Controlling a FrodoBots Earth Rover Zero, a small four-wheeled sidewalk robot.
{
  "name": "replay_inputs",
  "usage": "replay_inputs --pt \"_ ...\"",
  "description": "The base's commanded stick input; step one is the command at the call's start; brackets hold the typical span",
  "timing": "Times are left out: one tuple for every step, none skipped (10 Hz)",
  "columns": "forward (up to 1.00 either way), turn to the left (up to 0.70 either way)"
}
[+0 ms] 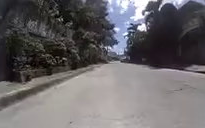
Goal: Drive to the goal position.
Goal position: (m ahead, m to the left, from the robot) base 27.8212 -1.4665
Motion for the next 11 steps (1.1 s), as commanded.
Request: replay_inputs --pt "1.00 0.10" --pt "1.00 0.08" --pt "1.00 0.04" --pt "1.00 0.06" --pt "1.00 0.08" --pt "1.00 -0.08" --pt "1.00 -0.30" --pt "1.00 -0.40" --pt "1.00 -0.40" --pt "1.00 -0.33" --pt "1.00 -0.16"
